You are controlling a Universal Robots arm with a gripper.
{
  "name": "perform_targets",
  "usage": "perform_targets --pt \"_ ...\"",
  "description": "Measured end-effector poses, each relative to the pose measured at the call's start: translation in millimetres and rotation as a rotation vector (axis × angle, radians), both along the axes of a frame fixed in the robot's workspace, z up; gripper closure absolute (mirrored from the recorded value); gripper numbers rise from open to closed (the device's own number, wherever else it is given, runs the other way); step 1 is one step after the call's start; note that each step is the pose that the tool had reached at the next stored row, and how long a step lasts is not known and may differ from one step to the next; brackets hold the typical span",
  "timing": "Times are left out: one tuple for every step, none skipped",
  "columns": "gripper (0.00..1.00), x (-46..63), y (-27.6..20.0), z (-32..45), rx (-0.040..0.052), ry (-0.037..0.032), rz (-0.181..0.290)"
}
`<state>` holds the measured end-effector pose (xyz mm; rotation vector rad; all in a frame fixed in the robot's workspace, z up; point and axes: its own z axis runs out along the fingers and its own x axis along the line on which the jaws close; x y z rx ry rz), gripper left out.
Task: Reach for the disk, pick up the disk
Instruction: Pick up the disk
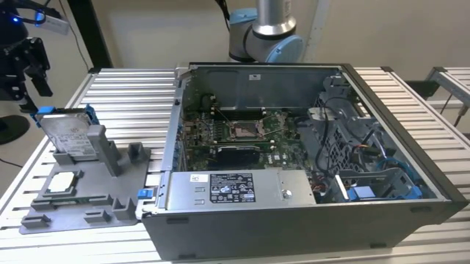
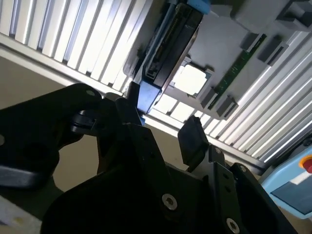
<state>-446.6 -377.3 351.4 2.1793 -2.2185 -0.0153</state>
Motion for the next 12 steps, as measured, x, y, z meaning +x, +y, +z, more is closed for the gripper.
perform_targets --pt "0.0 0.0 0.3 -1.1 -0.0011 -0.0009 0.012" --pt "0.0 0.0 0.6 -2.0 -0.002 -0.0029 0.023" --pt "0.0 -0.1 0.8 -3.0 -0.0029 -0.0058 0.032" --pt "0.0 -0.3 0.9 -4.2 -0.0034 -0.0091 0.037" --pt "0.0 -0.6 1.2 -6.0 -0.0034 -0.0114 0.039" --pt "0.0 -0.8 1.5 -7.9 -0.0035 -0.0121 0.039" --pt "0.0 -1.1 1.7 -9.6 -0.0038 -0.0123 0.039" --pt "0.0 -1.3 1.8 -11.4 -0.0038 -0.0123 0.039" --pt "0.0 -1.4 1.8 -13.2 -0.0039 -0.0124 0.039" --pt "0.0 -1.6 2.1 -15.0 -0.0039 -0.0124 0.039" --pt "0.0 -1.8 2.8 -16.8 -0.0038 -0.0126 0.039" --pt "0.0 -1.8 3.6 -18.6 -0.0039 -0.0127 0.039"
